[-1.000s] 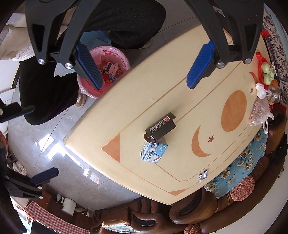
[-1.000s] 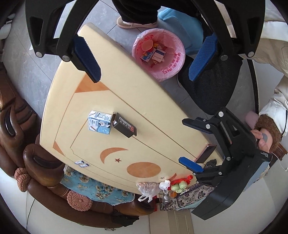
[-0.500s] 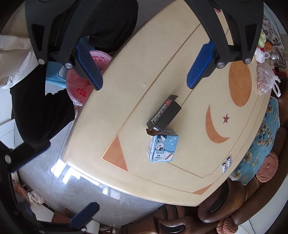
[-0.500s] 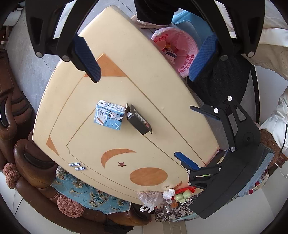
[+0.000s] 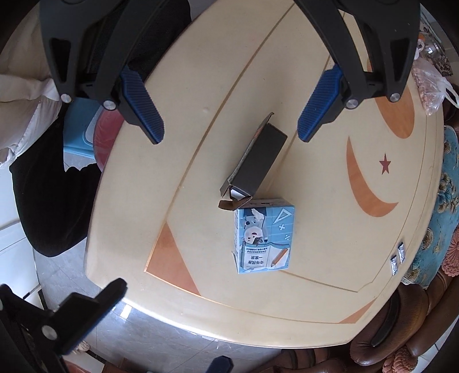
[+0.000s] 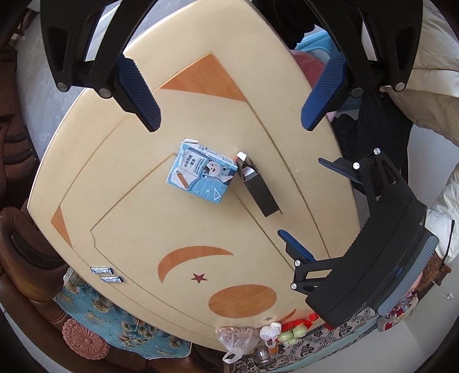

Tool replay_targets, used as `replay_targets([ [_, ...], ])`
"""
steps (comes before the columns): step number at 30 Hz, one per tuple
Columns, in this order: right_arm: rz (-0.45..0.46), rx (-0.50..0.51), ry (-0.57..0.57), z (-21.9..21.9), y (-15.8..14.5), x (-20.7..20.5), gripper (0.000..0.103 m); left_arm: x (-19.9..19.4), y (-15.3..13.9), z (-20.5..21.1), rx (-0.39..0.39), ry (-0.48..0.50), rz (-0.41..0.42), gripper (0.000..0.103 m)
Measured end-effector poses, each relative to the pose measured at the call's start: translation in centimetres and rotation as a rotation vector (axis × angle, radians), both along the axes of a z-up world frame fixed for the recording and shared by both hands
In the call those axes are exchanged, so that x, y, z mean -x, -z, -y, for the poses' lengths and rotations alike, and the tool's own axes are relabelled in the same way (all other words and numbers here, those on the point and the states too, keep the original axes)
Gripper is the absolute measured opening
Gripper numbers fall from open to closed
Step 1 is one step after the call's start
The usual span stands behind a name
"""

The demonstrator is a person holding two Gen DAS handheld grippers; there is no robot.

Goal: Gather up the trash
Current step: 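Raise both open tools back over the table toward the black box and milk carton, then lower the left tool onto the black box while the right tool closes on the blue milk carton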

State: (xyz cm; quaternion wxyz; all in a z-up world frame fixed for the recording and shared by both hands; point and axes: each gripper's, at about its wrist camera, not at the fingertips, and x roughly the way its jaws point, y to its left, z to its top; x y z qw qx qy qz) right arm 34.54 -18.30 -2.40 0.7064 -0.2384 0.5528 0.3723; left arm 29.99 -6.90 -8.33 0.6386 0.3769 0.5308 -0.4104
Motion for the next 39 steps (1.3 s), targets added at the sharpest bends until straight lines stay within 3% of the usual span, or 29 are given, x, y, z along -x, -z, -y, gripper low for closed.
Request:
replay_targets([
  [8,-0.077,0.043,-0.124,-1.6,4.2,-4.1,0.096,-1.4,1.8,1.1,-0.010,0.091,-0.038,0.092],
  [18,-0.131,0.174,-0.282,-4.7,8.9,-7.2,0.096,-2.2,4.0,1.8,-0.026,0.163,-0.093,0.092],
  [24,-0.174,0.159,-0.362,-5.4,9.8,-7.8,0.096,-2.0,4.1,1.1,0.036,0.199,-0.108,0.092],
  [34,-0.128,0.097,-0.456,-5.2,10.9,-7.0,0.095,-1.5,4.9,0.4,0.120,0.280,-0.100,0.092],
  [39,-0.082,0.113,-0.466,-5.1,12.4,-6.5,0.085,-1.7,6.4,0.3,0.092,0.303,-0.093,0.074],
])
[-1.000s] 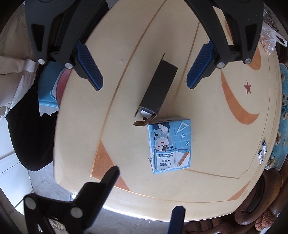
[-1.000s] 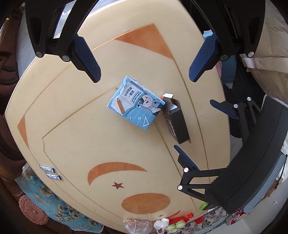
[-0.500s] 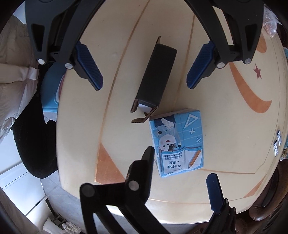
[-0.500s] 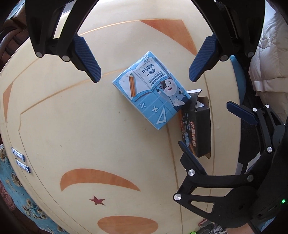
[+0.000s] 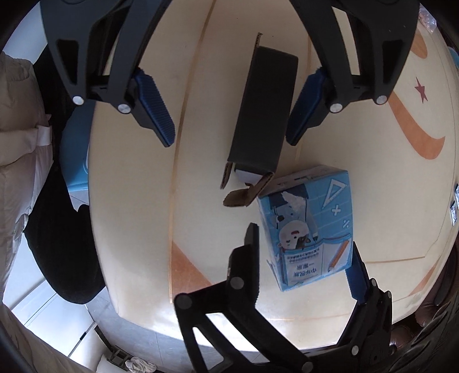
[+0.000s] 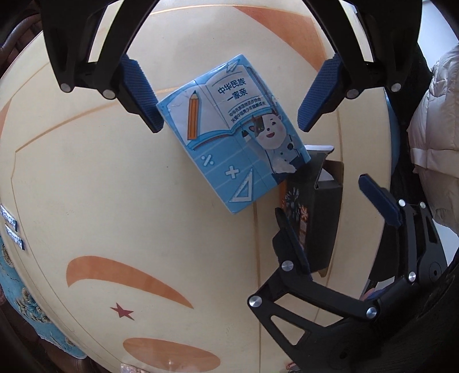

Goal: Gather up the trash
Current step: 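Lower the left tool onto the black box while the right tool closes on the blue milk carton, then lift the black box with the left tool while the right tool carries the milk carton toward the pink bin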

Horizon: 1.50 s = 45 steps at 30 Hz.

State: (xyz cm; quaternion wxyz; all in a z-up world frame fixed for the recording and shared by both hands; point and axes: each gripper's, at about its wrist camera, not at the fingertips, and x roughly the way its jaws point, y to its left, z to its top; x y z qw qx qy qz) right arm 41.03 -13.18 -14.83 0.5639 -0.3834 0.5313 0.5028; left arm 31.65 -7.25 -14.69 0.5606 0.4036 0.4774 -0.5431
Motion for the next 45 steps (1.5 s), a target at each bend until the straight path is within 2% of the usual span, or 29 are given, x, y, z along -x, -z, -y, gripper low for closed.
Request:
replay_targets([
  [3,0.007,-0.008,0.016,0.0,0.6,0.3,0.082,-1.0,0.8,0.0,-0.016,-0.031,-0.008,0.071],
  [5,0.011,-0.017,0.035,0.2,0.7,0.3,0.080,-1.5,0.6,0.0,0.006,-0.042,-0.017,0.067],
  [11,0.060,-0.024,0.109,0.9,0.4,0.6,0.076,-1.5,0.5,0.0,-0.007,-0.038,0.022,0.062],
  [13,0.100,-0.019,0.135,1.0,0.6,1.2,0.075,-2.2,0.1,0.0,-0.011,-0.062,0.027,0.054],
  [15,0.129,-0.012,0.152,1.0,0.6,1.7,0.074,-2.6,0.1,0.0,-0.014,-0.094,0.017,0.042],
  [16,0.128,-0.016,0.173,1.1,0.6,1.9,0.074,-3.3,-0.2,-0.1,-0.018,-0.103,-0.001,0.040],
  [18,0.132,-0.022,0.236,1.3,0.6,1.8,0.074,-3.3,-0.3,-0.1,-0.031,-0.116,0.017,0.034],
  [21,0.154,-0.032,0.323,1.7,0.4,1.9,0.074,-3.1,-0.3,0.0,-0.040,-0.152,0.027,0.033],
  [27,0.243,-0.016,0.608,2.4,-0.1,2.7,0.073,-3.8,-0.6,-0.1,-0.042,-0.287,0.031,0.033],
  [30,0.182,-0.044,0.743,3.4,0.0,3.4,0.073,-4.2,-0.8,-0.5,-0.030,-0.395,0.060,0.032],
  [31,0.192,-0.041,0.772,3.8,0.1,3.7,0.073,-4.4,-0.8,-0.8,-0.024,-0.440,0.063,0.032],
  [34,0.241,-0.026,0.820,3.5,-0.4,4.8,0.072,-5.0,-1.2,-2.3,-0.005,-0.566,0.059,0.030],
  [36,0.238,-0.048,0.859,3.7,-1.4,5.5,0.072,-4.6,-1.7,-3.0,0.002,-0.611,0.081,0.030],
  [41,0.266,-0.088,0.903,3.3,-3.9,7.8,0.072,-2.5,-4.4,-4.3,0.050,-0.670,0.151,0.030],
  [45,0.258,-0.151,0.946,3.6,-6.1,9.8,0.072,1.0,-6.8,-3.9,0.113,-0.712,0.184,0.030],
])
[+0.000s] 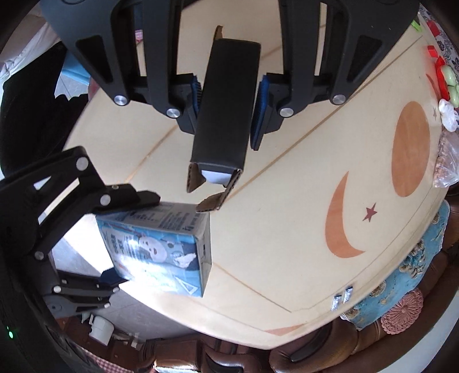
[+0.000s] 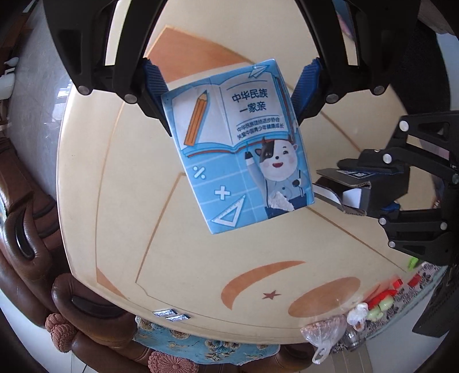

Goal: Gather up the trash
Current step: 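Lift the black box with the left tool while the right tool carries the milk carton toward the pink bin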

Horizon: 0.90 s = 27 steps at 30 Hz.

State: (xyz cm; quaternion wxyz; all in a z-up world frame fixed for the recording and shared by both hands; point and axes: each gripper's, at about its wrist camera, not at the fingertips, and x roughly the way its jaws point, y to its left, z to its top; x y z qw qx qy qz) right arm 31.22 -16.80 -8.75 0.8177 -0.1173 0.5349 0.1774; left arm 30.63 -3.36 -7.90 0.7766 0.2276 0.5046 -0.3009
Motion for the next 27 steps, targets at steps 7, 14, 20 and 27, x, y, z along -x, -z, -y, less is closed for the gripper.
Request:
replay_targets([
  [7,0.170,0.002,-0.015,-1.4,-6.0,5.6,0.072,4.6,-3.2,-1.0,0.041,-0.099,0.109,0.030],
  [14,0.239,0.016,0.020,-1.2,-9.0,10.6,0.072,8.8,-5.1,-1.5,0.071,-0.229,0.140,0.030],
  [20,0.267,-0.004,0.043,-1.4,-10.1,15.0,0.072,13.1,-5.4,-2.3,0.105,-0.315,0.184,0.030],
  [27,0.316,-0.013,0.049,-1.9,-10.7,20.1,0.072,16.8,-6.1,-2.8,0.122,-0.381,0.245,0.030],
])
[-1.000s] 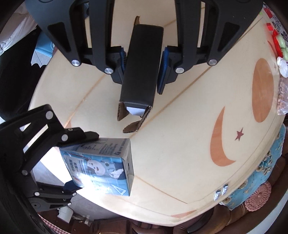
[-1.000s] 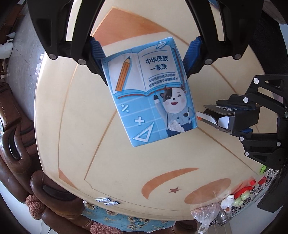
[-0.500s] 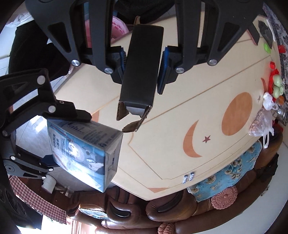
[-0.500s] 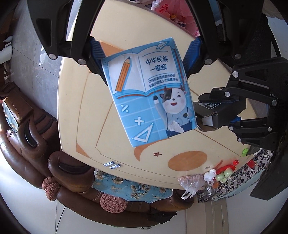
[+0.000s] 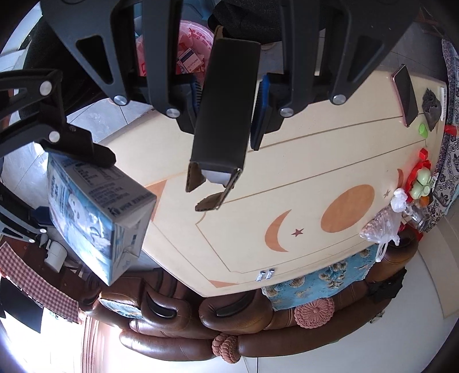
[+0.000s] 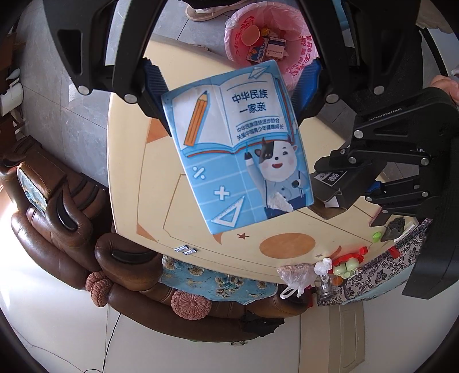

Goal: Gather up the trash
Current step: 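Lift the black box with the left tool while the right tool carries the milk carton toward the pink bin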

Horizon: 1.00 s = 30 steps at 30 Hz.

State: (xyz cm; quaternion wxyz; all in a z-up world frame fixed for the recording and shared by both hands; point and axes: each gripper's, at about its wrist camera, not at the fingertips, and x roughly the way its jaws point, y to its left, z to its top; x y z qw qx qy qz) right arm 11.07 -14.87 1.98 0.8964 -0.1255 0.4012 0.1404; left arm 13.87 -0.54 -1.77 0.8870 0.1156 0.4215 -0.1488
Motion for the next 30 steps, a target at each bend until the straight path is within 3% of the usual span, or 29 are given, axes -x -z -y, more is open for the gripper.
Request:
replay_targets([
  [4,0.013,-0.011,0.008,0.0,0.2,2.7,0.072,2.6,0.0,-0.1,0.008,-0.016,0.009,0.030],
  [14,0.028,0.002,0.030,0.4,2.2,7.9,0.072,6.1,3.2,0.1,0.019,0.002,-0.022,0.030],
  [30,-0.114,-0.055,0.096,1.3,11.4,9.9,0.072,7.4,11.6,1.4,-0.016,0.054,-0.159,0.030],
])
